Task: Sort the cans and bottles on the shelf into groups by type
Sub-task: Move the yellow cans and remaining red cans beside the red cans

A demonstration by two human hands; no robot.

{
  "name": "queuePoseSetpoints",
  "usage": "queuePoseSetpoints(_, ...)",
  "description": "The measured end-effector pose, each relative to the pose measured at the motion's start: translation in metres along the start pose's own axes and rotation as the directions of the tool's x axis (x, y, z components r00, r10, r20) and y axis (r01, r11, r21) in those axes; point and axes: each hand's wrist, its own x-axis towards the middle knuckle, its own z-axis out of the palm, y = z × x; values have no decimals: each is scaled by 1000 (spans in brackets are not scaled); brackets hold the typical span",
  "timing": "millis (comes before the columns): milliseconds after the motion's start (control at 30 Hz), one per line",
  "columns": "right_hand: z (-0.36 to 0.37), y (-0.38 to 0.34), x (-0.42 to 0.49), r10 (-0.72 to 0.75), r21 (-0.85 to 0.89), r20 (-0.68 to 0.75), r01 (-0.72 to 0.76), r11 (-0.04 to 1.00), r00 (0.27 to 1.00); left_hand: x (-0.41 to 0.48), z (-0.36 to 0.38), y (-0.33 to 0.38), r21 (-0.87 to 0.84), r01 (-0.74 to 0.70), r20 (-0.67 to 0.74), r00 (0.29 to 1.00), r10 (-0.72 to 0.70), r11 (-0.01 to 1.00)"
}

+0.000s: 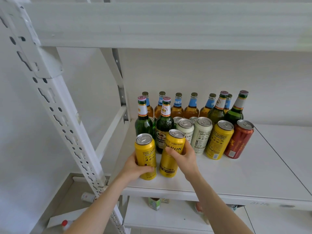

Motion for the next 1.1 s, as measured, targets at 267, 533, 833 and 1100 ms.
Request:
queuePoseSetpoints(267, -2, -18, -20, 64, 108, 14, -65, 992, 998, -30, -2, 8, -97, -11, 18, 1000, 13, 995)
queuePoseSetpoints(533, -11, -32, -70, 84, 96, -33, -81, 992, 996, -82, -6, 12, -66, -65, 92, 993, 71, 996)
queuePoseSetpoints(833, -36, -47, -146, 130, 138, -105, -115, 984, 986, -153, 12, 0, -92, -49, 150, 987, 63, 995)
queuePoseSetpoints(1100, -88, -53, -173, 136, 108, -162, -120, 987, 977, -175, 62, 17, -47, -68, 202, 976, 76, 997)
